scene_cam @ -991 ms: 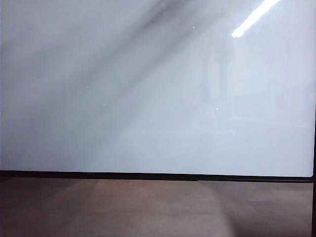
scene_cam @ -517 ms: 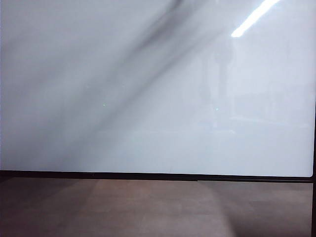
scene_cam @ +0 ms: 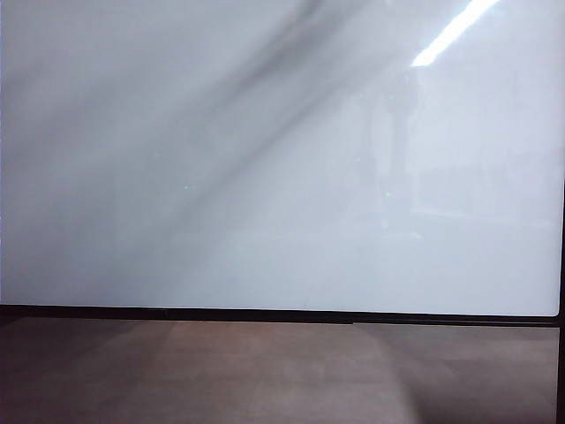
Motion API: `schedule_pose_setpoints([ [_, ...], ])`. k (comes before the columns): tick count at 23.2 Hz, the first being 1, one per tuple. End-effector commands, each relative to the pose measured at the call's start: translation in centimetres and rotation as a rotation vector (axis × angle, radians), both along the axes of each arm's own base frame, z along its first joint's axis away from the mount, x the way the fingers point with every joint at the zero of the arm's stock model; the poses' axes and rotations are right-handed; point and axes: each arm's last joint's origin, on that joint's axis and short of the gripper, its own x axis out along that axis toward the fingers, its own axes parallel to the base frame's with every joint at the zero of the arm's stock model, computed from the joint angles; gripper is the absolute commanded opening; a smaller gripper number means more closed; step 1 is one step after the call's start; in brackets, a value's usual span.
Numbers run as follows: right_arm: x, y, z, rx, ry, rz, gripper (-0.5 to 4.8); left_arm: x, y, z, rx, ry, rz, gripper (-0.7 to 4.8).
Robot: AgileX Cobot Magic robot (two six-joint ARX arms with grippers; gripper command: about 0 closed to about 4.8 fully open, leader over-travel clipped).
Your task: Reach to the right to find the marker pen, pick it up, and write the number 17 on the whiteboard.
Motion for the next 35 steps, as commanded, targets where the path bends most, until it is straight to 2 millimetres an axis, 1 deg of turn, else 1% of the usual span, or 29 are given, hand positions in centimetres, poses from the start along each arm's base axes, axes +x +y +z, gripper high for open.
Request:
schedule_pose_setpoints([
  [1,-1.0,0.1,1.5,0.007,-0.101,0.006,-0.06,0.1,0.0,0.1,-0.001,0.002,-0.002,-0.05],
  [6,-1.1,-0.6,3.0,0.05,-0.204,-0.082,-0.06,0.1,-0.1,0.0,0.0,0.004,-0.001,-0.05],
  [9,-0.5,-1.6,3.8,0.053,-0.219,-0.109,-0.06,0.1,-0.1,0.0,0.002,0.004,-0.004,-0.05],
  [14,0.2,-2.0,4.9,0.043,-0.225,-0.113,-0.06,0.1,-0.1,0.1,-0.001,0.0,-0.005,-0.05],
  [26,1.6,-2.0,3.9,0.025,-0.183,-0.127,-0.06,0.1,-0.1,0.1,-0.001,0.0,-0.005,-0.05],
  [32,1.9,-2.1,3.8,0.022,-0.178,-0.134,-0.06,0.1,-0.1,0.1,-0.001,0.0,-0.005,-0.05],
  [35,2.1,-2.7,3.7,0.021,-0.174,-0.153,-0.06,0.1,-0.1,0.1,-0.001,0.0,-0.005,-0.05],
])
